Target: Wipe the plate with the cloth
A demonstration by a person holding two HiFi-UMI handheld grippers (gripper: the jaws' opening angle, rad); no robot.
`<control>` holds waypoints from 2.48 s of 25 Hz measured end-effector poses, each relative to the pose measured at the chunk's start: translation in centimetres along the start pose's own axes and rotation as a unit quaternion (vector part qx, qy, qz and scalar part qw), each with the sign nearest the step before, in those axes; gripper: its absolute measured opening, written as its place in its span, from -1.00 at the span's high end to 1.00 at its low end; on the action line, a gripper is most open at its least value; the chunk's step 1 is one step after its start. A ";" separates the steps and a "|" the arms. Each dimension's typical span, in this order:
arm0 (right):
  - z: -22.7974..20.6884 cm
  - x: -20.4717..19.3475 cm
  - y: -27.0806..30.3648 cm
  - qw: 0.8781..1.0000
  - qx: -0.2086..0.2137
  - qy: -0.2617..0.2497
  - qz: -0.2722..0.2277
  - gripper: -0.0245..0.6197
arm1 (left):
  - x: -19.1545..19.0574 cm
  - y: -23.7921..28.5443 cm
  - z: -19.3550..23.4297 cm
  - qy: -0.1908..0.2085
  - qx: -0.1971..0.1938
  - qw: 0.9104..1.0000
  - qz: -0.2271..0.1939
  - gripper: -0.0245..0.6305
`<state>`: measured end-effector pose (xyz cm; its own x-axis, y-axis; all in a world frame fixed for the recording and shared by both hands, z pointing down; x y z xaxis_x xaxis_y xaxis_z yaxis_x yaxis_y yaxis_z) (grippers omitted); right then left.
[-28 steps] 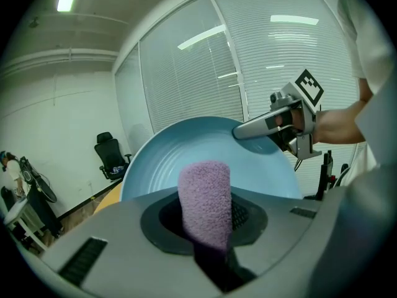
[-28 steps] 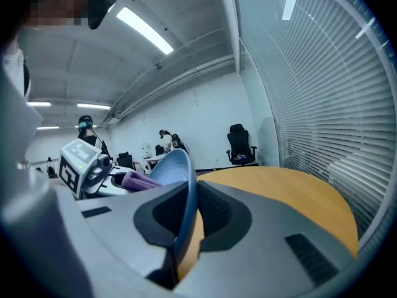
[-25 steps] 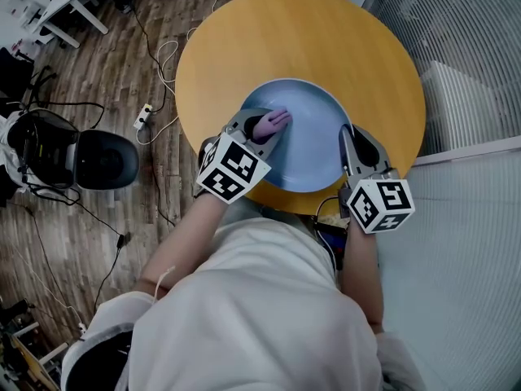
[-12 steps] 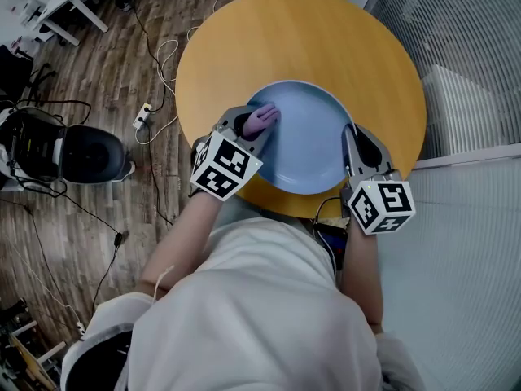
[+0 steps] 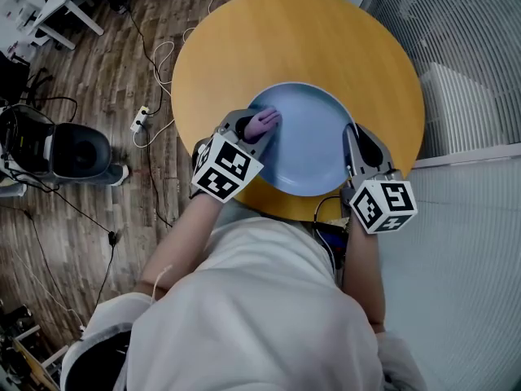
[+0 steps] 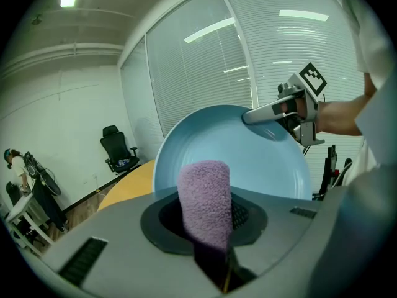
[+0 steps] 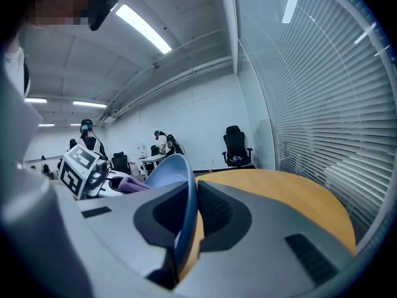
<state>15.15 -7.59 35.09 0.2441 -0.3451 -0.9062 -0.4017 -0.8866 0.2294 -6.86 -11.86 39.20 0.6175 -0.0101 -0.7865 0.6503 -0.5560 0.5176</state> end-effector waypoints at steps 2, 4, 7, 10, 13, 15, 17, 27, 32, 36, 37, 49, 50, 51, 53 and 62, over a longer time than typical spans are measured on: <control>-0.3 0.1 0.3 1.000 0.000 0.003 -0.001 0.81 | 0.2 0.5 -0.1 0.003 -0.006 1.000 -0.001 0.68; -0.2 0.5 0.5 1.000 0.002 0.003 -0.001 0.81 | 0.8 0.7 -0.2 0.008 -0.012 1.000 -0.003 0.68; 0.2 1.1 0.8 1.000 0.006 0.000 0.001 0.81 | 1.7 0.8 -0.3 0.019 -0.018 1.000 -0.004 0.68; 0.1 1.1 1.4 1.000 0.009 -0.006 0.004 0.81 | 1.9 1.4 -0.5 0.023 -0.024 0.999 -0.006 0.68; -0.2 0.8 1.9 1.000 0.012 -0.008 0.007 0.81 | 2.0 2.2 -1.0 0.020 -0.030 0.999 -0.008 0.68; 0.0 0.9 2.0 1.000 0.015 -0.007 0.006 0.81 | 2.3 2.2 -1.1 0.019 -0.034 0.999 -0.011 0.68; 0.4 1.3 2.2 1.000 0.017 -0.007 0.005 0.81 | 2.9 2.1 -1.1 0.020 -0.036 0.999 -0.016 0.68; 1.6 0.6 2.2 0.999 0.032 0.000 0.002 0.79 | 4.4 1.8 -3.5 0.035 -0.051 0.998 -0.033 0.68; 2.3 0.3 3.0 0.999 0.038 -0.007 0.006 0.78 | 4.7 2.0 -4.2 0.044 -0.061 0.996 -0.038 0.68; 2.0 0.3 3.1 0.999 0.041 -0.005 0.011 0.78 | 5.4 2.4 -4.8 0.049 -0.068 0.996 -0.042 0.68; 2.0 0.2 3.1 0.999 0.041 -0.004 0.011 0.78 | 5.5 2.6 -5.0 0.050 -0.069 0.995 -0.044 0.68; 2.2 -0.3 3.3 0.999 0.044 0.003 0.017 0.78 | 6.3 2.6 -6.1 0.061 -0.086 0.993 -0.058 0.68; 2.3 -0.2 3.2 0.999 0.044 0.002 0.017 0.78 | 6.4 2.5 -6.1 0.062 -0.085 0.993 -0.058 0.68; 2.3 -0.1 3.1 0.999 0.044 0.000 0.016 0.78 | 6.5 2.5 -6.1 0.062 -0.085 0.993 -0.059 0.68; 2.4 0.2 2.9 0.999 0.043 -0.001 0.015 0.78 | 6.8 2.3 -6.2 0.062 -0.085 0.993 -0.060 0.68; 1.3 1.2 2.1 0.999 0.029 0.018 -0.001 0.78 | 5.2 1.5 -4.8 0.052 -0.070 0.995 -0.042 0.68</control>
<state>13.49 -9.45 33.99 0.2764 -0.3561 -0.8926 -0.4512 -0.8682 0.2066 -0.53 -8.82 37.49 0.5969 0.1218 -0.7930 0.7520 -0.4295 0.5001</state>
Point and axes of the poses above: the fingertips, and each gripper's own axes: y forward along the fingers, z to its left, x out of its top, the point moved 7 cm from there along -y, backward along the fingers, and after that the axes turned 11 degrees about y, right-handed, at the moved point
